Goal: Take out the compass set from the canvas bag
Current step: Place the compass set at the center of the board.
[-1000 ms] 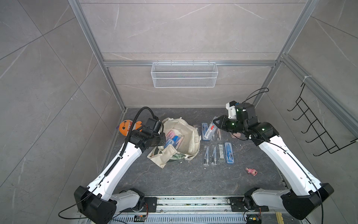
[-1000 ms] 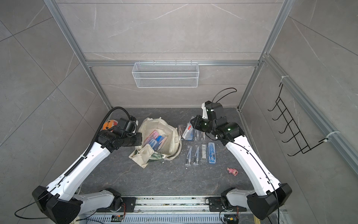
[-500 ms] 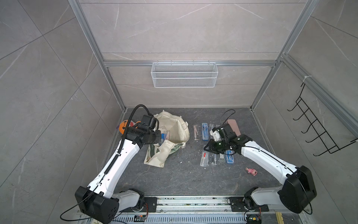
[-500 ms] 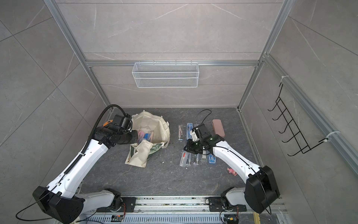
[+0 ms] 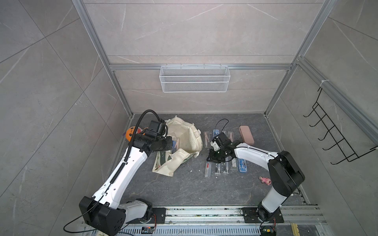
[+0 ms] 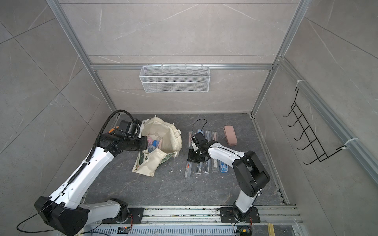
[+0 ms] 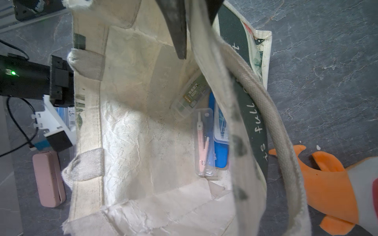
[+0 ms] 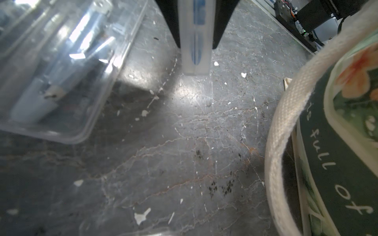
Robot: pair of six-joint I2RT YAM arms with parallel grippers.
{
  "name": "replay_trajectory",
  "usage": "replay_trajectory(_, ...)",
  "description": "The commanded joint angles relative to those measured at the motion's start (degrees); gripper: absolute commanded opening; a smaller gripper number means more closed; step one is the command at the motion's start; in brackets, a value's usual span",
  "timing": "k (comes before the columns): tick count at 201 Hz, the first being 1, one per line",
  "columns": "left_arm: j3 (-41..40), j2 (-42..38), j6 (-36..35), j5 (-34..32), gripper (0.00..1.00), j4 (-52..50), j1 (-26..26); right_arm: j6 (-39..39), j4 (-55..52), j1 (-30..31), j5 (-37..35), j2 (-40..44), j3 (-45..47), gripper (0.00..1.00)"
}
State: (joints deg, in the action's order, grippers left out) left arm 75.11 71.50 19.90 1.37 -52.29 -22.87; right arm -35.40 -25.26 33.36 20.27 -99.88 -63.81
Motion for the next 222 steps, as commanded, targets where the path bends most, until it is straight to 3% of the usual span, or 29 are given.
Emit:
replay_trajectory(1, 1.03, -2.04, -1.79, 4.06, 0.0, 3.78, 0.02, 1.58, 1.14, -0.05, -1.05, -2.12, -2.21, 0.21)
replay_trajectory(41, 0.47, -3.57, -2.97, 7.79, 0.0, 4.98, 0.09, 1.06, 0.7, -0.61, -2.36, -2.8, -1.69, 0.25)
replay_trajectory(75, 0.33, -4.07, -3.71, 10.02, 0.0, 5.57, -0.07, 0.87, -0.47, -1.75, -4.04, -0.33, -1.67, 0.43)
replay_trajectory(97, 0.01, -4.36, -4.21, 10.99, 0.0, 6.31, -0.05, 0.45, -2.04, -3.05, -5.0, 3.79, -1.93, 0.51)
replay_trajectory(149, 0.79, -3.63, -5.98, 11.9, 0.0, 7.37, -0.11, -1.75, -6.85, -3.53, -9.38, 17.46, -3.81, 0.54)
replay_trajectory(178, 1.57, -2.42, -6.44, 12.09, 0.0, 7.99, -0.15, -2.58, -6.0, 1.37, -8.52, 20.47, -6.92, 0.54)
replay_trajectory(222, 3.92, -0.02, -7.1, 10.81, 0.0, 8.52, -0.22, -2.48, -4.39, 12.9, -6.92, 13.42, -11.95, 0.49)
